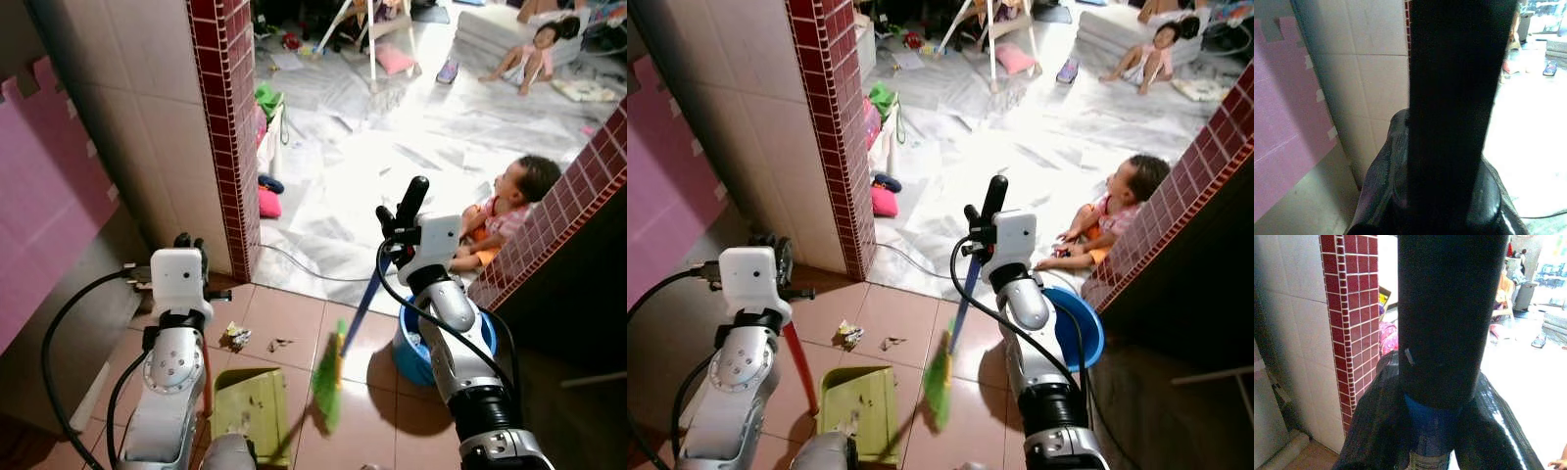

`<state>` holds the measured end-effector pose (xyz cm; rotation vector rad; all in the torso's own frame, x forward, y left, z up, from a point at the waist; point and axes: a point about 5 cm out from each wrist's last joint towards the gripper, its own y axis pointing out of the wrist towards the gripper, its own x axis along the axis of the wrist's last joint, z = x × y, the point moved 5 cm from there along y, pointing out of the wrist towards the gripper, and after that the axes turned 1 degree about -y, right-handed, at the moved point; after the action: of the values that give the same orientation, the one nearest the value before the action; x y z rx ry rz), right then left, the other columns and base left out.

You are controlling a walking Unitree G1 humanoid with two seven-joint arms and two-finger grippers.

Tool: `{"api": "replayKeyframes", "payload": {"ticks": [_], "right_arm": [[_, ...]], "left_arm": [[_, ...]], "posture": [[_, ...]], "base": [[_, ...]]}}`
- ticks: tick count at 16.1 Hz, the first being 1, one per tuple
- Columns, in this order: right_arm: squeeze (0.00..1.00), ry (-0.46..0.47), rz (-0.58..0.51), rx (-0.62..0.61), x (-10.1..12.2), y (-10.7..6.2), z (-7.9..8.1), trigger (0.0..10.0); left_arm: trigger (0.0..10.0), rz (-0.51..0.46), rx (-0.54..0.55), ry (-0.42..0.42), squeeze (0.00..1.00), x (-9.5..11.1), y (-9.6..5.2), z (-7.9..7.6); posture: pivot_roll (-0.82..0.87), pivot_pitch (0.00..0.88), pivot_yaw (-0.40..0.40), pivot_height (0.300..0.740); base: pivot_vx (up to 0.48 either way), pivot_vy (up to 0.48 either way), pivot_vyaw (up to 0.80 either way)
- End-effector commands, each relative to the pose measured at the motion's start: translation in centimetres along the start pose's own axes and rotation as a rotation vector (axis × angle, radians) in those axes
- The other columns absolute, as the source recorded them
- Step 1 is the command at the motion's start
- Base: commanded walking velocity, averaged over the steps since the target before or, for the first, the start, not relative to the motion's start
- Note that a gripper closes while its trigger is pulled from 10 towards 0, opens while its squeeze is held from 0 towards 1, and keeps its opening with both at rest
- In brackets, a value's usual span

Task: Sweep floor

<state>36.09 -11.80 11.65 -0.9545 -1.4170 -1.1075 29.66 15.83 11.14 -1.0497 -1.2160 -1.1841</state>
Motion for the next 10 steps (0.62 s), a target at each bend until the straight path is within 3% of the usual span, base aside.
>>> {"api": "replayKeyframes", "payload": {"ticks": [1,3,7,10], "right_arm": [[0.00,-0.017,-0.039,0.035,1.3,0.3,0.5,10.0],[0.00,-0.021,-0.041,0.060,1.3,0.5,0.7,10.0],[0.00,-0.029,-0.064,0.073,2.2,1.6,0.7,10.0],[0.00,-0.031,-0.063,0.083,2.2,1.7,0.9,10.0]], "left_arm": [[10.0,0.015,-0.002,-0.044,0.00,0.4,-0.1,-0.3],[10.0,0.012,0.013,-0.050,0.00,0.6,0.1,-0.2],[10.0,-0.003,0.012,-0.057,0.00,1.2,0.7,-0.6],[10.0,0.005,0.002,-0.052,0.00,1.2,0.6,-0.7]], "posture": [[0.09,0.000,-0.078,0.740],[0.10,0.000,-0.083,0.740],[0.11,0.000,-0.085,0.740],[0.11,0.000,-0.087,0.740]], "base": [[0.319,0.000,0.00],[0.332,0.000,0.00],[0.361,0.000,0.76],[0.314,0.265,0.28]]}}
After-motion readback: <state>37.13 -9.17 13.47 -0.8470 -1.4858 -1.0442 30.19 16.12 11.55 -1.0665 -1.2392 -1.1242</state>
